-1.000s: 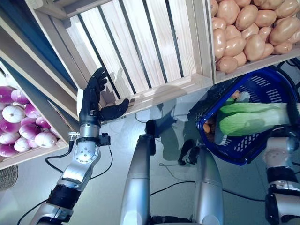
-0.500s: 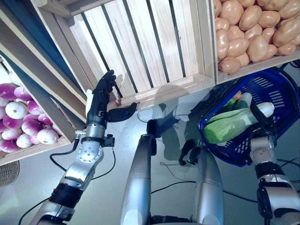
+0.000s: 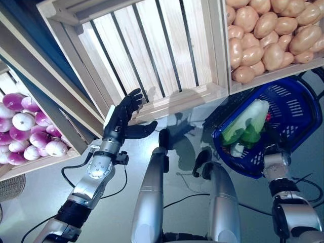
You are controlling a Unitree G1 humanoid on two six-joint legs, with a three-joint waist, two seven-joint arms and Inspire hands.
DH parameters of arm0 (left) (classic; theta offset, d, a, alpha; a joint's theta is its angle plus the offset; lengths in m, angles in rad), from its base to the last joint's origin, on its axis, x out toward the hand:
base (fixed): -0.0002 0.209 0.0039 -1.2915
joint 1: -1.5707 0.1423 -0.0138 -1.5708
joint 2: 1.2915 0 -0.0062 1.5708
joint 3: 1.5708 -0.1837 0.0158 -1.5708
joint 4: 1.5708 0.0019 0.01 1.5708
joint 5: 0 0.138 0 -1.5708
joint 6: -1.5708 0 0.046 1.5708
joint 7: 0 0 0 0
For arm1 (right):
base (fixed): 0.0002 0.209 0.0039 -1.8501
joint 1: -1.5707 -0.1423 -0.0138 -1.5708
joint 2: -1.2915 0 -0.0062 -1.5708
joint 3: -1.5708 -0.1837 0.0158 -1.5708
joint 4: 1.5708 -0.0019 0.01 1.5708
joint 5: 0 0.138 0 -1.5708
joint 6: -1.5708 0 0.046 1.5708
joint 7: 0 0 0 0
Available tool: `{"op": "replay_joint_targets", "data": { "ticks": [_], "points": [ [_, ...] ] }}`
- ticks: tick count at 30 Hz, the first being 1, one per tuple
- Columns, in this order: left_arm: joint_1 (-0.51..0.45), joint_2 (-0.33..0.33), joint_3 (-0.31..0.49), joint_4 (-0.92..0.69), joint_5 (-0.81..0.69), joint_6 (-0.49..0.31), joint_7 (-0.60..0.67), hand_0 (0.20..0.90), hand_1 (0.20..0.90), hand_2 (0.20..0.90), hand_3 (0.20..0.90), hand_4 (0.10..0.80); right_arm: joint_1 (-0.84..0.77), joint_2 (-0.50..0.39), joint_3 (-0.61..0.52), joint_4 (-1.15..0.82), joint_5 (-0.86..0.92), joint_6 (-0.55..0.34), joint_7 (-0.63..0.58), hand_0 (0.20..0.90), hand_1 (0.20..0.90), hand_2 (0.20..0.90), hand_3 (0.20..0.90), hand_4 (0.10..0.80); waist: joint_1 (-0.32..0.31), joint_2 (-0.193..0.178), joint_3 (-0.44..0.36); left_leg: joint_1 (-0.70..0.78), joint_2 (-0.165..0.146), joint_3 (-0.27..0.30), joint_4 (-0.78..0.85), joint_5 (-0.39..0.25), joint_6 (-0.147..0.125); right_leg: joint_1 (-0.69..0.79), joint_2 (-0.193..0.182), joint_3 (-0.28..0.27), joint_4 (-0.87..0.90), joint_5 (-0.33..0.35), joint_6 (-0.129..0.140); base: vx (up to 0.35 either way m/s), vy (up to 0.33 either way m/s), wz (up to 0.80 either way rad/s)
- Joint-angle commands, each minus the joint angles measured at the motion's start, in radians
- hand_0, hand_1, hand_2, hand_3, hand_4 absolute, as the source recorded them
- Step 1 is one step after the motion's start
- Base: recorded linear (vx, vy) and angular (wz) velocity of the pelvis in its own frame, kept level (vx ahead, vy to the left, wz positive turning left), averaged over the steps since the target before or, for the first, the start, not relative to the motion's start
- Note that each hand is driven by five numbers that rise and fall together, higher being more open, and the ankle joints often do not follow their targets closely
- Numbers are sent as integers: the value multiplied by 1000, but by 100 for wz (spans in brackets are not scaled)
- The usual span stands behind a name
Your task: Put vegetables into the basket
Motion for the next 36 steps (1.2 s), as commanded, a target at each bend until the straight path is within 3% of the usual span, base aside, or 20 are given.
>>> {"op": "replay_joint_targets", "data": {
  "ticks": [1,5,9,13,21,25,30,33,36],
  "points": [
    [-53,-21,20,-67,5,-146,19,900,900,900,900,800,6,-69,5,-87,-184,-175,-146,900,900,900,900,800,-17,7,-3,125,-16,50,-22,-136,-12,133,49,11,-312,222,-1,-64,138,-21],
    [-14,-49,16,-10,11,-149,-22,900,900,900,900,800,97,-52,57,-155,-488,-140,-277,900,900,900,900,800,-37,21,-45,291,-7,77,-187,-82,-21,283,67,19,-436,238,11,-26,177,-22],
    [59,-70,13,32,20,-177,-45,900,900,900,900,800,228,-57,79,-222,-604,-100,-234,900,900,900,900,800,-53,29,-109,373,-4,83,-250,-62,-24,363,57,14,-501,256,23,63,183,-5],
    [183,-104,54,144,78,-145,-85,900,900,900,900,800,444,-18,120,-304,-740,-21,-76,900,900,900,900,800,-91,10,-228,504,3,107,-314,-64,-24,487,61,30,-580,261,33,157,144,-5],
    [282,-165,40,365,206,-138,-193,900,900,900,900,800,596,19,190,-304,-849,75,188,900,900,900,900,800,-119,-8,-364,653,12,143,-409,-73,-27,614,52,30,-686,290,62,144,101,-9],
    [278,-211,18,513,253,-102,-216,900,900,900,900,800,618,51,243,-224,-904,126,275,900,900,900,900,800,-130,-6,-400,709,9,161,-420,-96,-20,655,43,27,-702,285,73,104,99,-14],
    [246,-267,3,699,269,-64,-215,900,900,900,900,800,604,77,290,-53,-946,177,298,900,900,900,900,800,-136,-5,-422,740,3,170,-424,-110,-13,678,36,29,-712,287,81,42,65,-5],
    [209,-316,1,865,294,-47,-159,900,900,900,900,800,582,121,292,180,-931,214,310,900,900,900,900,800,-129,-6,-432,779,-3,166,-426,-129,-2,713,34,25,-709,274,82,66,38,-4],
    [191,-353,21,963,252,-14,-101,900,900,900,900,800,569,147,262,286,-886,228,306,900,900,900,900,800,-125,-8,-444,795,-4,162,-423,-138,3,728,36,29,-709,272,80,67,11,-4]
  ]
}}
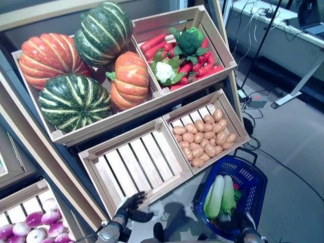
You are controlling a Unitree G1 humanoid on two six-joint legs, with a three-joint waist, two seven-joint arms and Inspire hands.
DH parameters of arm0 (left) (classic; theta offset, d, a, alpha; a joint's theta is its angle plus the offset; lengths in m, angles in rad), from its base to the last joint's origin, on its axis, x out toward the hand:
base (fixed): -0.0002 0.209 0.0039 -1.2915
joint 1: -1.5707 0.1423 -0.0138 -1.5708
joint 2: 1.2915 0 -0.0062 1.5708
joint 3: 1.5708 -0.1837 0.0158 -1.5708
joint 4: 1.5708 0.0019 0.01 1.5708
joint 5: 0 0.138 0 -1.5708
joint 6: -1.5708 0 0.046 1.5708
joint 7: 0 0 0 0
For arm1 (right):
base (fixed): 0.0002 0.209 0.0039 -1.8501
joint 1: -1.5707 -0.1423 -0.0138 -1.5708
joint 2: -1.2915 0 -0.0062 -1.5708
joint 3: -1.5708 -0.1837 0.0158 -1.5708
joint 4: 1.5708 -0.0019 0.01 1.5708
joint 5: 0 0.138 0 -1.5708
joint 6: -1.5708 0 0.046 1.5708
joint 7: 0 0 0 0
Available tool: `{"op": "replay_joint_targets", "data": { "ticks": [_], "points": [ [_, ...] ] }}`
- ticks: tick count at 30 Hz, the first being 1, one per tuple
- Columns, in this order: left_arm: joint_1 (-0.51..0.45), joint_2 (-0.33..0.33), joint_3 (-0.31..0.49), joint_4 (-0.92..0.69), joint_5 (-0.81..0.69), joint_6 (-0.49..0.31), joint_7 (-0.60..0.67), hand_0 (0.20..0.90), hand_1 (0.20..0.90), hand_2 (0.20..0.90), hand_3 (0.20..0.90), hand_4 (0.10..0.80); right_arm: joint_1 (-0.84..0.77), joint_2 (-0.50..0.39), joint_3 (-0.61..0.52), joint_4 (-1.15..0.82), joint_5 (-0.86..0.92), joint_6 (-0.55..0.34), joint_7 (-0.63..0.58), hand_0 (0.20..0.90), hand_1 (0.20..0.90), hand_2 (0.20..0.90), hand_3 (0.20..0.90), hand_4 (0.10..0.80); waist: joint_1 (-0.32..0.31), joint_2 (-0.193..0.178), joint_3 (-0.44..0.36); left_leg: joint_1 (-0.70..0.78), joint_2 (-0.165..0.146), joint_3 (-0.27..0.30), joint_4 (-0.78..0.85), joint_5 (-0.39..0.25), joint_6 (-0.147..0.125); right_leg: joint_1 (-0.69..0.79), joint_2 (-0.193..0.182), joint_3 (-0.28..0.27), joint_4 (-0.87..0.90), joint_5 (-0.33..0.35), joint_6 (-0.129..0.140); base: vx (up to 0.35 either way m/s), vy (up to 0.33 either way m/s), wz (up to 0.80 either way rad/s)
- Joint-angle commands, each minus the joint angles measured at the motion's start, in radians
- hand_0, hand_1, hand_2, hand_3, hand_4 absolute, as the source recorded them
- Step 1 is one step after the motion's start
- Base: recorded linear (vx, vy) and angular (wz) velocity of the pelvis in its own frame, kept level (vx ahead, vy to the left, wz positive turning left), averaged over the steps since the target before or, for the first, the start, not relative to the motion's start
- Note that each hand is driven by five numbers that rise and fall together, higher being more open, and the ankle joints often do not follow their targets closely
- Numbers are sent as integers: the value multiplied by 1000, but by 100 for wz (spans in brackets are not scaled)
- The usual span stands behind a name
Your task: Put vegetables into the basket
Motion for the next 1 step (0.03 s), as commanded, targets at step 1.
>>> {"op": "replay_joint_targets", "data": {
  "ticks": [1],
  "points": [
    [-78,-36,56,102,-16,10,84,900,900,900,900,800,-38,-9,-19,53,50,-37,17,900,900,900,900,800,-6,-3,5,53,9,12,64,-144,-14,-38,-12,-28,-19,107,-7,76,6,-6]
  ]
}}
